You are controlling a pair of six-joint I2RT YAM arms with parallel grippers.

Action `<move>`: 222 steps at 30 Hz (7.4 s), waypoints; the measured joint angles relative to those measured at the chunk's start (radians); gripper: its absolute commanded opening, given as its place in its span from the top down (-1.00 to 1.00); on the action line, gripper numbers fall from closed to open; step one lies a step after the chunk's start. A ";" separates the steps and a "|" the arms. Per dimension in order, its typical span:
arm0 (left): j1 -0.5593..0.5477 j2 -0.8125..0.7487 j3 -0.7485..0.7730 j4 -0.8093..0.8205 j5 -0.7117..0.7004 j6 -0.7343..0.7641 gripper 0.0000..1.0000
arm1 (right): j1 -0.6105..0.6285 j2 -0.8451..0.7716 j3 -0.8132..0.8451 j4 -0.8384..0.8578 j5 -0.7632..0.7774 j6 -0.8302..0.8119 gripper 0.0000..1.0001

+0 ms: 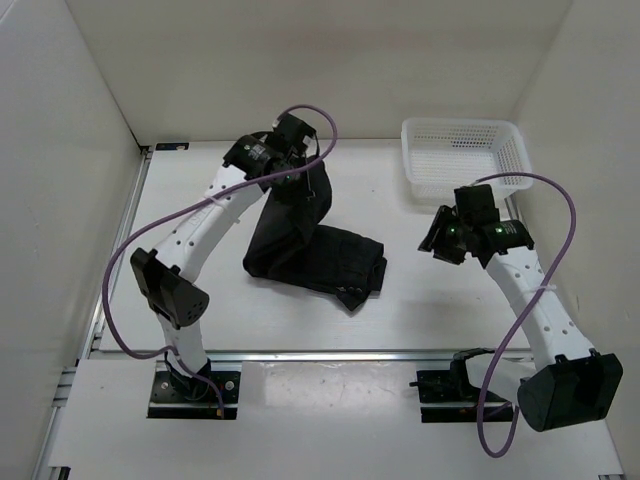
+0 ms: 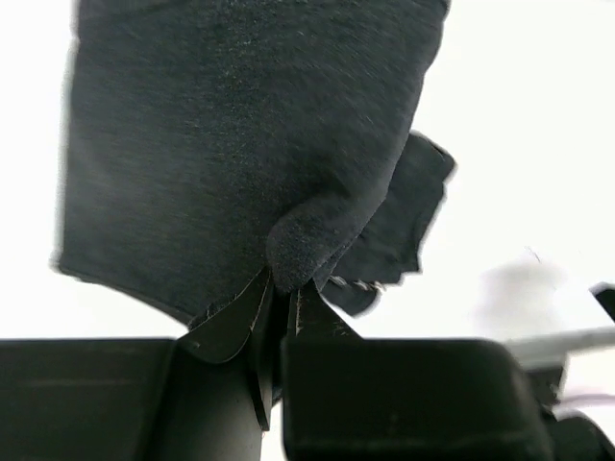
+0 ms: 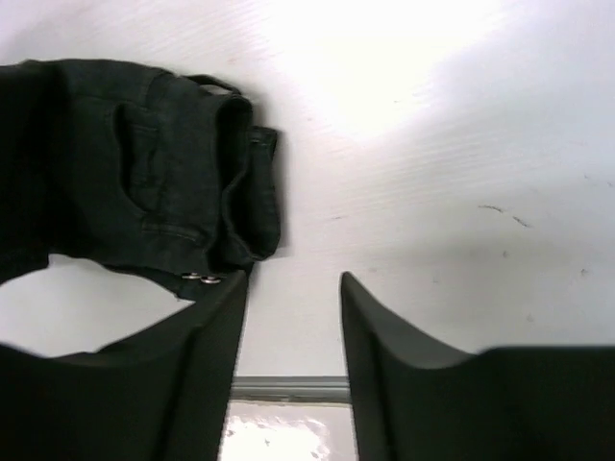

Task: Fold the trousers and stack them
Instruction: Fold the trousers

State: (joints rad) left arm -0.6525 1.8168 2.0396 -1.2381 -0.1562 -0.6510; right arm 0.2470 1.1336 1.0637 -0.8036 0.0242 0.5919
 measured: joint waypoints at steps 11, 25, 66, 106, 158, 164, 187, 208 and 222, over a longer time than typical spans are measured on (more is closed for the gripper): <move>0.327 -0.022 0.011 -0.068 -0.106 0.200 0.79 | -0.038 0.009 -0.038 -0.056 -0.013 -0.040 0.05; 0.663 -0.038 -0.126 0.049 0.173 0.304 0.79 | -0.038 0.014 -0.064 -0.062 -0.024 -0.047 0.05; 0.940 0.433 0.077 0.094 0.324 0.343 0.79 | 0.114 0.284 -0.144 0.214 -0.331 -0.041 -1.00; 0.880 0.060 -0.129 0.087 0.293 0.335 0.79 | 0.010 0.389 -0.059 0.203 -0.227 -0.128 -1.00; 0.049 -0.134 -0.284 0.074 0.055 0.071 -0.26 | 0.013 0.512 0.049 0.206 -0.455 -0.107 -0.20; 0.195 -0.137 -0.577 0.161 0.109 0.088 -0.66 | 0.074 0.565 0.049 0.255 -0.472 -0.089 -0.14; 0.297 -0.157 -0.649 0.237 0.195 0.130 -0.39 | 0.212 0.313 0.083 0.127 -0.273 -0.086 1.00; 0.207 0.172 -0.513 0.297 0.299 0.155 0.79 | 0.291 0.366 0.060 0.169 -0.131 -0.033 0.99; 0.139 -0.076 -0.739 0.255 0.249 0.067 0.79 | 0.300 0.486 -0.038 0.208 -0.103 -0.012 0.99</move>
State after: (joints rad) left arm -0.5133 1.7405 1.3003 -0.9829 0.0929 -0.5842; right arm 0.5472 1.6192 1.0260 -0.5953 -0.0784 0.5797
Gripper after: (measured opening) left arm 0.110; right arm 0.009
